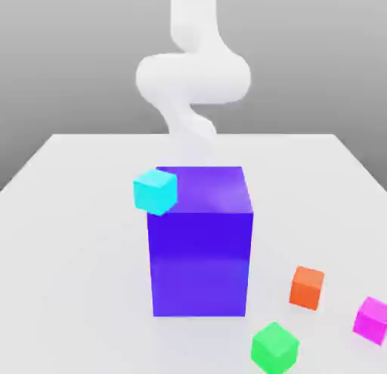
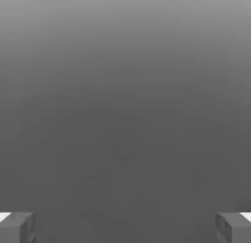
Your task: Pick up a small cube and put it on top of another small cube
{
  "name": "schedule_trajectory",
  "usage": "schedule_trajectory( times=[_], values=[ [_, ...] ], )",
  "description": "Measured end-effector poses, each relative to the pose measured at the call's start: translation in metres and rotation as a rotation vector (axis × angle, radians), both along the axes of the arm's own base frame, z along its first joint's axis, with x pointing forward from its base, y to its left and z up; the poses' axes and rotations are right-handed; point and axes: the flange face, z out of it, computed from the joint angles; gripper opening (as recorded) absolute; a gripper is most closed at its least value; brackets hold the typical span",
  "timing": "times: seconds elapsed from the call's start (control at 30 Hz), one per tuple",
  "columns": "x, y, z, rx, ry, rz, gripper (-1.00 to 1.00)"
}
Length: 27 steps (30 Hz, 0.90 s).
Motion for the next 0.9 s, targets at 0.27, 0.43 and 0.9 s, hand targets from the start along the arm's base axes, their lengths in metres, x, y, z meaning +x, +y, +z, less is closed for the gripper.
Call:
schedule_trajectory(
  times=[0.27, 0.43, 0.9],
  values=[
    [0.078, 0.08, -0.123, -0.131, 0.207, 0.169, 0.0],
    [0.1, 0.132, -0.209, -0.197, 0.327, 0.295, 0.0],
    [0.049, 0.268, -0.454, -0.291, 0.649, 0.707, 0.0]
  ],
)
